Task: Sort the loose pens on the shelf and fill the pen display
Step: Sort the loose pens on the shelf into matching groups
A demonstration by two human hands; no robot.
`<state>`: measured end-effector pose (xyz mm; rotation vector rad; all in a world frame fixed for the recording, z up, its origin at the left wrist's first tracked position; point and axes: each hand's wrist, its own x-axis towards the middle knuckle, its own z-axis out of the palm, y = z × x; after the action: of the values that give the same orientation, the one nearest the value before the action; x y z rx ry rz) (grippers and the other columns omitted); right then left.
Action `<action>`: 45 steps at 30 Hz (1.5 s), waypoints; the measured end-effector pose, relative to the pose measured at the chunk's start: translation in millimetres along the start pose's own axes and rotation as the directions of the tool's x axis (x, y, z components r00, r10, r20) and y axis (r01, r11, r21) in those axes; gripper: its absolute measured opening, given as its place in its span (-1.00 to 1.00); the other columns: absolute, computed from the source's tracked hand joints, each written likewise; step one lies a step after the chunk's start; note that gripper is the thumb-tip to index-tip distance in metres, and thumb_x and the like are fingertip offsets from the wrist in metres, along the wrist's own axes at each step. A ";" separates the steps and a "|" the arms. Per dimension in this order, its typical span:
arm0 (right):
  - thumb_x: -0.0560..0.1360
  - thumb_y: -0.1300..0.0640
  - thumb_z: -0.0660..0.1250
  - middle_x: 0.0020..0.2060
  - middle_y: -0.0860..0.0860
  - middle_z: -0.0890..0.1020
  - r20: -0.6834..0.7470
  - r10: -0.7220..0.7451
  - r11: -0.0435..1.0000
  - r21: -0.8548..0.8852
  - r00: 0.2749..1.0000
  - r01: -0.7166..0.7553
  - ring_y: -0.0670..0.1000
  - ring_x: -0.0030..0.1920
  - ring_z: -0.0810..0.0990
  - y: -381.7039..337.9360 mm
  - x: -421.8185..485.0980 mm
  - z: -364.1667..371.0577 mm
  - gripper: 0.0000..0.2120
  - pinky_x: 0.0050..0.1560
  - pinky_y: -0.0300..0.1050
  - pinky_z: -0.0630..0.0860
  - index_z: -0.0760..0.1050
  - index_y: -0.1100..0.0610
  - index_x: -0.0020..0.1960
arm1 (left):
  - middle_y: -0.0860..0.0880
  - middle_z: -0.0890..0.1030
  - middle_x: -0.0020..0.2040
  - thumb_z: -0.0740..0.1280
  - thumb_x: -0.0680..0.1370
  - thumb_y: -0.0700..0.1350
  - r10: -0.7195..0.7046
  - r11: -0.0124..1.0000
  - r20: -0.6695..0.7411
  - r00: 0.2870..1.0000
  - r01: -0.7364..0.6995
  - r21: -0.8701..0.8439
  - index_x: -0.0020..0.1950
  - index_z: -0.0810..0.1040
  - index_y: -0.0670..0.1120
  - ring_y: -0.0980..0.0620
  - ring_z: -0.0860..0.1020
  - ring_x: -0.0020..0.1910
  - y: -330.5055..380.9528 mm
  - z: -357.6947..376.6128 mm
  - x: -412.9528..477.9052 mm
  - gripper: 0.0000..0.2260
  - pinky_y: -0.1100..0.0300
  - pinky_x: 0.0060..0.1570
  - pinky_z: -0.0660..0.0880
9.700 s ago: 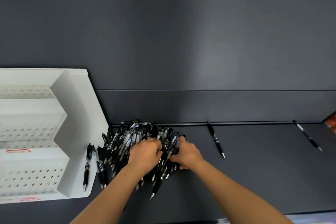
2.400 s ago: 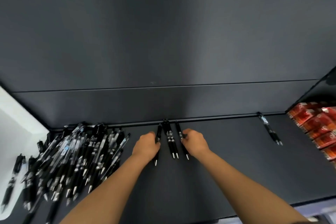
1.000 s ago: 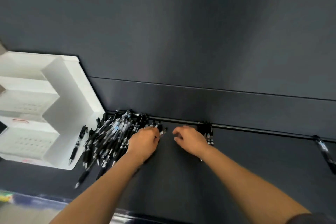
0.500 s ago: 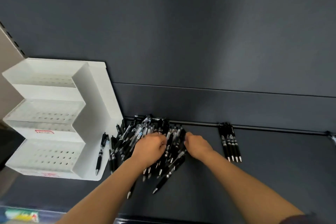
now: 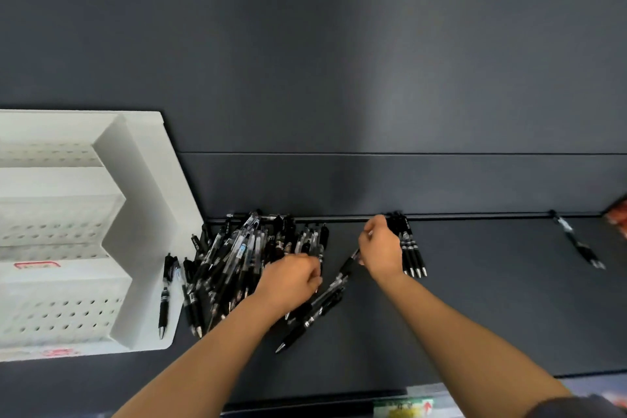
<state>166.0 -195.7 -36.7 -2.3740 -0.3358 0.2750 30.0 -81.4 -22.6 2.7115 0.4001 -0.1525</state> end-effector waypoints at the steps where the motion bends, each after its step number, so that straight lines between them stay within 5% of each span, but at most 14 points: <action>1: 0.53 0.23 0.17 -0.23 0.13 0.57 -0.009 -0.008 1.000 0.012 1.000 0.008 0.24 -0.22 0.62 1.2 -0.7 -1.6 -0.90 -0.13 0.17 0.59 0.29 0.06 -0.09 | 0.03 0.58 0.04 0.22 0.57 0.04 0.001 1.000 0.033 0.999 -0.001 0.017 0.01 0.51 0.01 0.00 0.53 0.09 2.8 1.9 -0.2 -0.85 0.13 0.01 0.49; 7: 0.53 0.26 0.14 -0.30 0.09 0.55 0.003 -0.021 0.999 0.025 1.000 0.021 0.15 -0.37 0.63 9.0 -13.0 -11.4 -0.91 -0.20 0.14 0.60 0.31 0.10 -0.04 | -0.04 0.58 0.07 0.28 0.52 0.10 0.033 0.977 0.180 0.983 -0.069 0.200 0.02 0.48 -0.03 -0.09 0.54 0.09 15.9 16.7 -6.2 -0.78 0.11 -0.05 0.44; 13: 0.53 0.29 0.13 -0.36 0.06 0.53 0.020 -0.038 0.999 0.025 0.999 0.038 0.14 -0.40 0.63 15.9 -18.3 -14.3 -0.90 -0.23 0.13 0.61 0.32 0.11 -0.03 | -0.10 0.54 0.14 0.22 0.56 -0.05 -0.004 0.951 0.198 0.980 -0.058 0.305 0.11 0.47 -0.12 -0.17 0.53 0.12 24.9 24.6 -12.0 -0.80 0.04 -0.02 0.46; 24: 0.58 0.24 0.14 -0.20 0.08 0.51 -0.001 -0.084 0.996 0.006 0.997 0.084 0.11 -0.17 0.50 34.0 -12.3 -42.3 -0.69 -0.17 -0.09 0.42 0.30 0.11 0.31 | -0.17 0.57 0.09 0.17 0.59 -0.01 -0.034 0.995 0.026 0.999 0.032 0.097 0.16 0.34 -0.13 -0.21 0.54 0.08 51.6 9.4 17.3 -0.76 0.03 -0.04 0.47; 34: 0.59 0.19 0.15 -0.20 0.09 0.55 -0.016 0.005 0.999 0.035 1.000 -0.004 0.08 -0.21 0.53 109.2 29.8 -116.6 -0.79 -0.22 -0.12 0.45 0.35 0.10 0.23 | -0.16 0.57 0.03 0.18 0.59 -0.07 -0.018 0.998 0.006 1.000 0.018 -0.056 0.40 0.21 -0.03 -0.18 0.54 0.04 136.7 35.4 82.3 -0.61 0.00 -0.01 0.51; 38: 0.59 0.21 0.14 -0.29 -0.01 0.48 0.043 -0.044 0.999 -0.029 0.998 0.045 0.04 -0.26 0.48 142.9 56.6 -151.6 -0.85 -0.21 -0.10 0.49 0.45 0.12 0.08 | -0.11 0.58 0.03 0.08 0.63 -0.10 -0.003 1.000 -0.001 1.000 0.003 0.010 0.28 0.34 0.01 -0.12 0.57 -0.04 177.0 50.7 114.7 -0.77 0.07 -0.14 0.48; 41: 0.57 0.24 0.17 -0.13 0.07 0.57 0.086 -0.063 0.997 -0.046 0.994 0.067 0.05 -0.16 0.52 163.7 79.5 -174.2 -0.82 -0.07 -0.09 0.53 0.52 0.14 0.07 | -0.12 0.59 0.01 0.06 0.62 -0.18 -0.058 0.996 0.005 0.998 0.058 0.068 0.23 0.39 -0.07 -0.10 0.56 -0.10 196.8 60.6 139.9 -0.78 0.04 -0.15 0.50; 45: 0.51 0.25 0.25 0.07 0.13 0.55 0.202 -0.086 0.986 -0.124 0.976 0.113 0.09 0.06 0.54 190.3 104.4 -194.3 -0.66 0.04 -0.23 0.41 0.47 0.14 0.28 | -0.13 0.46 0.22 0.15 0.56 -0.19 -0.182 0.974 0.075 0.980 0.169 0.152 0.28 0.35 -0.13 -0.16 0.50 0.15 215.4 74.7 160.4 -0.71 0.01 0.00 0.47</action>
<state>351.5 -420.3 -36.7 -2.4584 -0.5817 0.4538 243.5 -260.1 -38.3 2.7954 0.6248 -0.3635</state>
